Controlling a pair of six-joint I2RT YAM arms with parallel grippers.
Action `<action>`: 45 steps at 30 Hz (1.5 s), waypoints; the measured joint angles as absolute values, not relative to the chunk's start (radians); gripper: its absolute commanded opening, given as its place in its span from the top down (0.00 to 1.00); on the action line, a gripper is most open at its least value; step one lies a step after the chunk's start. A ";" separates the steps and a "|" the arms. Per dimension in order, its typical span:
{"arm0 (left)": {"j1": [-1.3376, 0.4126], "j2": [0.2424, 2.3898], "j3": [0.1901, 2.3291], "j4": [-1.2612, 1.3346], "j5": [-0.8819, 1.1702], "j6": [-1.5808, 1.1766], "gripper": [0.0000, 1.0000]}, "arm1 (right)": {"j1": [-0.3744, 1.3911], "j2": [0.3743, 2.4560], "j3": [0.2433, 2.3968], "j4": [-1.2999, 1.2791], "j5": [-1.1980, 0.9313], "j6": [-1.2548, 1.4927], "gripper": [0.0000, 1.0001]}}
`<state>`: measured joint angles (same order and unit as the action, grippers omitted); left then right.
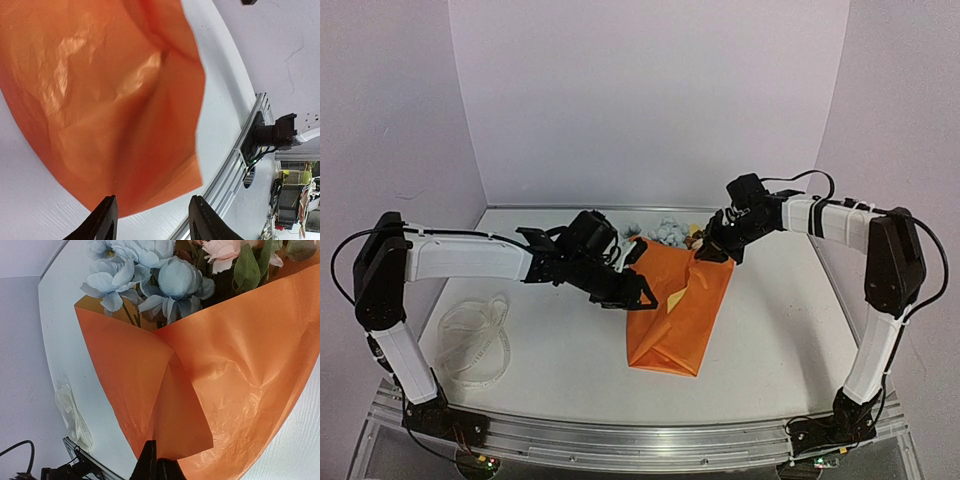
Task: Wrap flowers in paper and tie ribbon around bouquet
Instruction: Press the fold line of the folded wrapping paper.
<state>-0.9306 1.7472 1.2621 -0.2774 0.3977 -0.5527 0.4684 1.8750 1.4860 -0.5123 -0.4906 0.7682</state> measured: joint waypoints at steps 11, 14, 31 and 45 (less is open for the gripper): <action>-0.932 1.793 1.204 -0.256 0.415 -0.533 0.78 | 0.458 1.905 1.488 -0.517 -0.508 0.734 1.00; -0.943 1.875 1.227 -0.244 0.418 -0.521 0.82 | 0.454 1.905 1.488 -0.517 -0.511 0.722 1.00; -1.015 2.030 1.288 -0.251 0.446 -0.496 0.84 | 0.437 1.875 1.437 -0.522 -0.514 0.698 0.58; -1.017 2.049 1.288 -0.246 0.447 -0.497 0.84 | 0.474 1.682 1.236 -0.608 -0.481 0.677 0.53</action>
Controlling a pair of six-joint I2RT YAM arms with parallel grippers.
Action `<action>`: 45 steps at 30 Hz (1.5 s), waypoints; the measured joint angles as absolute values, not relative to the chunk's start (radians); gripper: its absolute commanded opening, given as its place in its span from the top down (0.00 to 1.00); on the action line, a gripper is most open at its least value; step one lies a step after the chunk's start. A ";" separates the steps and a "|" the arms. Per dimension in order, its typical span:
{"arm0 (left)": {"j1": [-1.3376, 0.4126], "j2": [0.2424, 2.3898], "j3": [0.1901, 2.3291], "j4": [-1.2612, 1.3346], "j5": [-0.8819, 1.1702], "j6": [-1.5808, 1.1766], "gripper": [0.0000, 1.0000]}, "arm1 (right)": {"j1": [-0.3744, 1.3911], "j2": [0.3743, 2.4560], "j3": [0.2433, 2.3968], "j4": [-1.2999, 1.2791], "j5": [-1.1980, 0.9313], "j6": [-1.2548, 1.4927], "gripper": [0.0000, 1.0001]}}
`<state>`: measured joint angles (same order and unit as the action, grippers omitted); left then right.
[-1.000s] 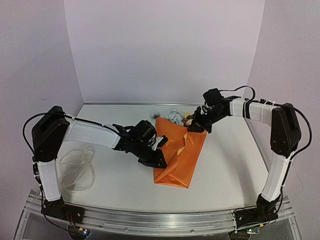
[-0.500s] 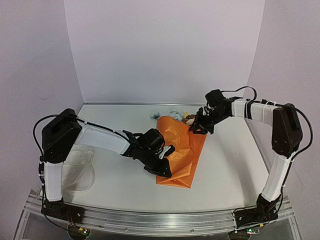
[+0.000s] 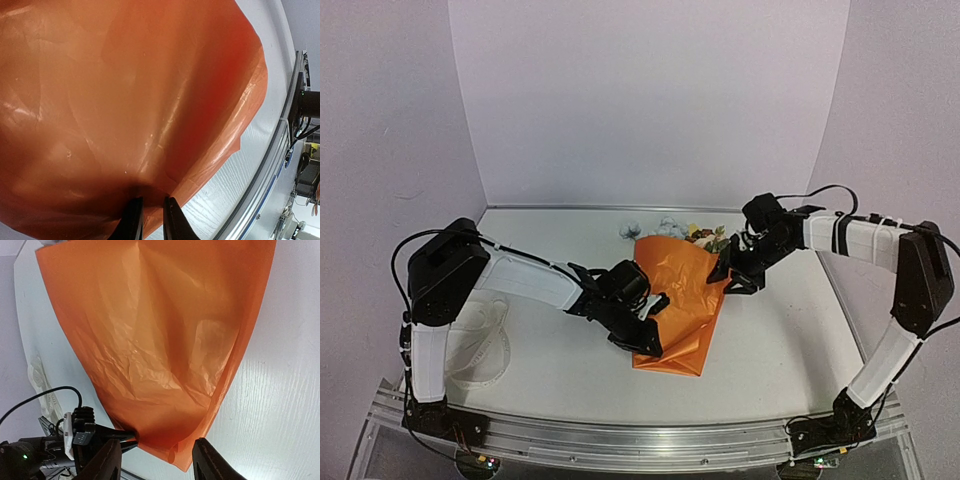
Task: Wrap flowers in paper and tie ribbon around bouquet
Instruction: Press the fold line of the folded wrapping paper.
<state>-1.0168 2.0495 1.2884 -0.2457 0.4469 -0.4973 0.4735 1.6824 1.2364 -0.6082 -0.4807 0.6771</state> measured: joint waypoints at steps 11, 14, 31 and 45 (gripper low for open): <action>-1.025 2.059 1.289 -0.243 0.453 -0.497 0.84 | 0.665 1.676 1.169 -0.594 -0.499 0.734 0.82; -1.028 2.059 1.289 -0.243 0.453 -0.497 0.84 | 0.691 1.676 1.134 -0.546 -0.520 0.781 0.85; -1.034 2.022 1.250 -0.227 0.432 -0.497 0.78 | 0.739 1.752 0.938 -0.360 -0.543 0.921 0.92; -1.033 1.966 1.151 -0.211 0.417 -0.498 0.82 | 0.753 1.752 0.913 -0.353 -0.540 0.919 0.92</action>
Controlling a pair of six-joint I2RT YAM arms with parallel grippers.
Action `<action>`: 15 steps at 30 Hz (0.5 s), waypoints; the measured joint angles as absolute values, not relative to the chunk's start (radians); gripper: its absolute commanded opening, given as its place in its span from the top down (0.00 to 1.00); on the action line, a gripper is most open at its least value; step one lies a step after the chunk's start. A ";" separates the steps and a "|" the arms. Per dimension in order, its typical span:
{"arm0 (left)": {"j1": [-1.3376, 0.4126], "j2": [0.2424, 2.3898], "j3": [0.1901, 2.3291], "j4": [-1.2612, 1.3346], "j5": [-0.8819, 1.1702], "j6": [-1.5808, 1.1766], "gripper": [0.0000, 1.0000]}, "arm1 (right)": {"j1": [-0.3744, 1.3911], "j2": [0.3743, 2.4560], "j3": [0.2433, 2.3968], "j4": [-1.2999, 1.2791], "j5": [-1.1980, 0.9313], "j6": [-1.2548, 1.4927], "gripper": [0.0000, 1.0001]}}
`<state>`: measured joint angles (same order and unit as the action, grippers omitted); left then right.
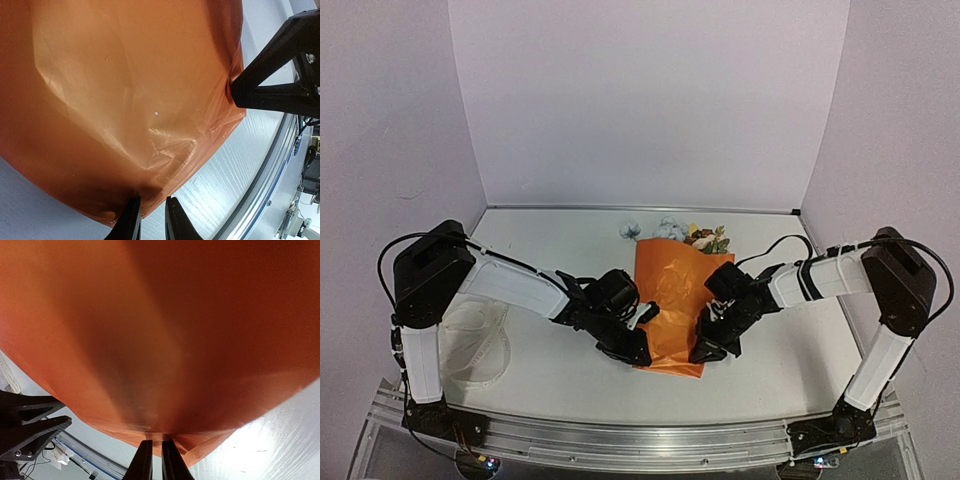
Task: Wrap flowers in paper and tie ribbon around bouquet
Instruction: Press the fold line of the folded wrapping paper.
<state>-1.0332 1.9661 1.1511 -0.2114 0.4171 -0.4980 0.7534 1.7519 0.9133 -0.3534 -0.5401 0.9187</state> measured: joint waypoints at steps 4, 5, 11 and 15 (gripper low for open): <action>-1.033 1.971 1.151 -0.199 0.422 -0.498 0.83 | 0.769 1.752 0.955 -0.359 -0.542 0.918 0.91; -1.033 1.971 1.151 -0.199 0.423 -0.498 0.83 | 0.773 1.752 0.965 -0.358 -0.543 0.918 0.91; -1.033 1.971 1.151 -0.198 0.424 -0.498 0.83 | 0.795 1.760 1.038 -0.356 -0.559 0.924 0.91; -1.033 1.971 1.150 -0.198 0.424 -0.498 0.83 | 0.816 1.800 1.063 -0.323 -0.575 0.948 0.91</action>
